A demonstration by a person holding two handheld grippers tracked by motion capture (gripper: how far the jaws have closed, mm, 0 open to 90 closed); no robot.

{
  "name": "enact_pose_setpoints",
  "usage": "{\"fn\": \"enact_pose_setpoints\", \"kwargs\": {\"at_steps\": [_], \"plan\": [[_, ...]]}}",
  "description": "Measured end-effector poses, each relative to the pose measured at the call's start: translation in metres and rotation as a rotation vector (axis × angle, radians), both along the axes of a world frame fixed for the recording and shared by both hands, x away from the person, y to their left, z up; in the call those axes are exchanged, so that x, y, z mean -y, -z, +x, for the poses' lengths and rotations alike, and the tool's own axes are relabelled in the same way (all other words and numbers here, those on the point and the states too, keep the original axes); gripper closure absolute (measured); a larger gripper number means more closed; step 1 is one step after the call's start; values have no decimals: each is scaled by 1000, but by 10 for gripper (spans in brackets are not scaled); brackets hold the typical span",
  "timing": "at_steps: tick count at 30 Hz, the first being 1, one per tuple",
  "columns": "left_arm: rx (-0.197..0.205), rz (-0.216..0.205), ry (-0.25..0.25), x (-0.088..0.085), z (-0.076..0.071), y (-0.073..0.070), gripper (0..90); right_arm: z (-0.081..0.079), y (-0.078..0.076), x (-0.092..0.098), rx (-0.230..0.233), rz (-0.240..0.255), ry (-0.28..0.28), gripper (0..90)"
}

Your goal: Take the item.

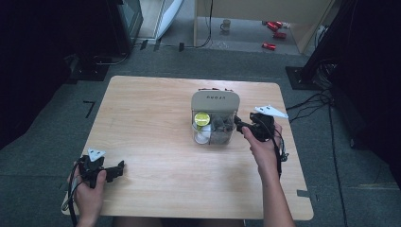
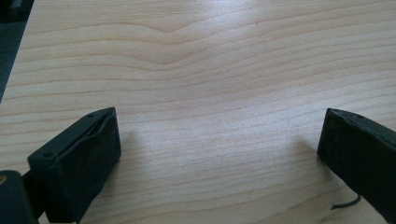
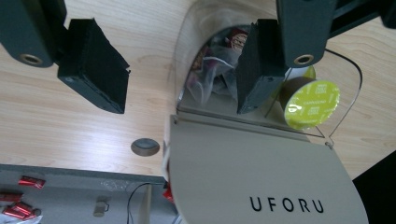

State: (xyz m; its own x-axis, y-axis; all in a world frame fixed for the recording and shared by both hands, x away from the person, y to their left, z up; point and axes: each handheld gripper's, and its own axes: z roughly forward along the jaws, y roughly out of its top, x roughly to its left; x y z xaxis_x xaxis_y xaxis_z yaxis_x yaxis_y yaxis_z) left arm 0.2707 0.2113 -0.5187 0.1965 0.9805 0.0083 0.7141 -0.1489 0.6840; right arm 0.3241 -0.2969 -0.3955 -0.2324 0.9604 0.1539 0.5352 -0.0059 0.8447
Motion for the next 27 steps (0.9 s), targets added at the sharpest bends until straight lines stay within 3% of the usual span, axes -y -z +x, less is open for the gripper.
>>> {"fn": "enact_pose_setpoints", "kwargs": {"at_steps": [7,11,27], "plan": [[-2,1,2,0,0,0,0,17,-2,-9,-4,15,-10,348],[-1,1,0,0,0,0,0,29,-1,-10,-13,49,-17,349],[-2,3,1,0,0,0,0,56,-1,-18,-7,43,-29,355]]}}
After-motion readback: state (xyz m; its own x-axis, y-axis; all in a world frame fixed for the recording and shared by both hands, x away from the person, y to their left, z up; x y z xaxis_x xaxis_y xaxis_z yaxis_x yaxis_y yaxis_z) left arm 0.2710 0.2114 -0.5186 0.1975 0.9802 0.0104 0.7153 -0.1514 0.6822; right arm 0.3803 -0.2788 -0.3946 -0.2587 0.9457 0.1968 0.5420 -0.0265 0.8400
